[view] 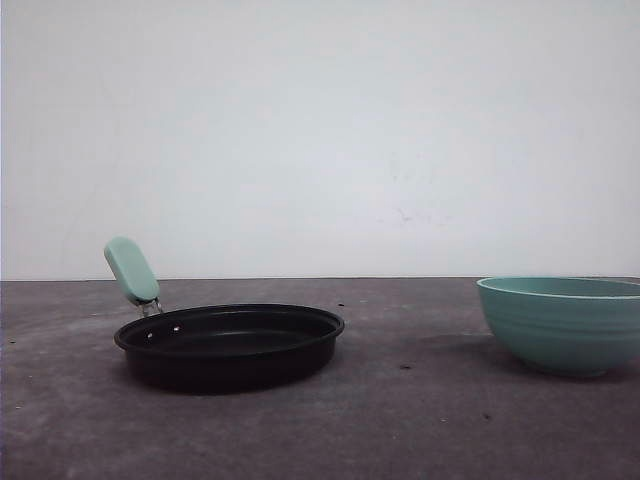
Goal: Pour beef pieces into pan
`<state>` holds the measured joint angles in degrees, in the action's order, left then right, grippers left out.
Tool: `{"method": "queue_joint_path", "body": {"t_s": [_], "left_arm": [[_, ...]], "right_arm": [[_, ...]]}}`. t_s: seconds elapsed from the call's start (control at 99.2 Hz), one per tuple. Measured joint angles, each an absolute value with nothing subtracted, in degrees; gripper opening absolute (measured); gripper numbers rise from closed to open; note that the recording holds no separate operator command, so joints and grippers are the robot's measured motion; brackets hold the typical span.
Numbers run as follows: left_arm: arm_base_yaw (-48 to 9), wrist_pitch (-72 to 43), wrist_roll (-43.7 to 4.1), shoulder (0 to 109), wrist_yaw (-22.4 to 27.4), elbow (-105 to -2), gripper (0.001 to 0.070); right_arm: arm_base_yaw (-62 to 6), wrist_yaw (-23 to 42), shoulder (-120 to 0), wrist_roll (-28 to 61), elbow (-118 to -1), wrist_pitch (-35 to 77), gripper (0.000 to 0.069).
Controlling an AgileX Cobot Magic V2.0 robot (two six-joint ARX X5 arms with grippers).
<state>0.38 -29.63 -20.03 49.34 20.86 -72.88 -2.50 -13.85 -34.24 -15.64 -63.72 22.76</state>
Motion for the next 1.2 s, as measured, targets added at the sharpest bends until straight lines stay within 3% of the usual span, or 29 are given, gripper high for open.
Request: {"method": "queue_joint_path", "body": {"t_s": [0.121, 0.222, 0.292, 0.353, 0.434, 0.494, 0.625, 0.746, 0.877, 0.998, 1.2], "left_arm": [[0.08, -28.32, -19.59, 49.65, 21.43, -78.11, 0.0066], [0.03, -29.08, -19.46, 49.04, 21.63, -78.26, 0.0217], [-0.08, -29.23, -19.42, 49.08, 21.65, -78.26, 0.0366], [-0.1, -29.56, -19.25, 49.39, 21.63, -78.26, 0.0464], [-0.54, -29.93, -18.83, 50.11, 21.67, -78.15, 0.0531], [-0.93, -30.76, -17.85, 50.33, 21.69, -78.04, 0.0547], [-2.61, -33.28, -14.96, 50.63, 21.85, -77.91, 0.0558], [-4.32, -31.14, -15.42, 51.4, 22.0, -74.78, 0.0559], [-4.82, -27.92, -19.35, 52.69, 22.09, -67.31, 0.0565], [-4.8, -24.51, -24.23, 53.6, 22.04, -57.1, 0.0611], [-4.91, -14.81, -32.84, 54.78, 23.22, -40.95, 0.0634]], "right_arm": [[-2.5, -15.97, -35.81, -14.59, -66.87, 22.87, 0.0005], [-2.5, -16.53, -35.86, -13.69, -66.96, 22.9, 0.0069], [-2.52, -16.56, -35.75, -13.5, -66.98, 22.9, 0.0203], [-2.52, -16.49, -35.79, -13.45, -66.98, 22.92, 0.0378], [-2.52, -16.49, -35.9, -13.45, -66.96, 22.92, 0.059], [-2.52, -16.49, -35.92, -13.43, -66.96, 22.92, 0.0685], [-2.52, -16.29, -36.38, -12.97, -66.98, 23.16, 0.0683], [-2.52, -15.31, -37.6, -12.23, -66.98, 25.85, 0.0683], [-2.52, -14.83, -40.82, -11.92, -66.98, 32.47, 0.0683], [-2.52, -14.79, -43.94, -11.75, -66.96, 37.6, 0.0683], [-2.63, -14.72, -43.79, -11.05, -66.92, 37.91, 0.0683]]}}
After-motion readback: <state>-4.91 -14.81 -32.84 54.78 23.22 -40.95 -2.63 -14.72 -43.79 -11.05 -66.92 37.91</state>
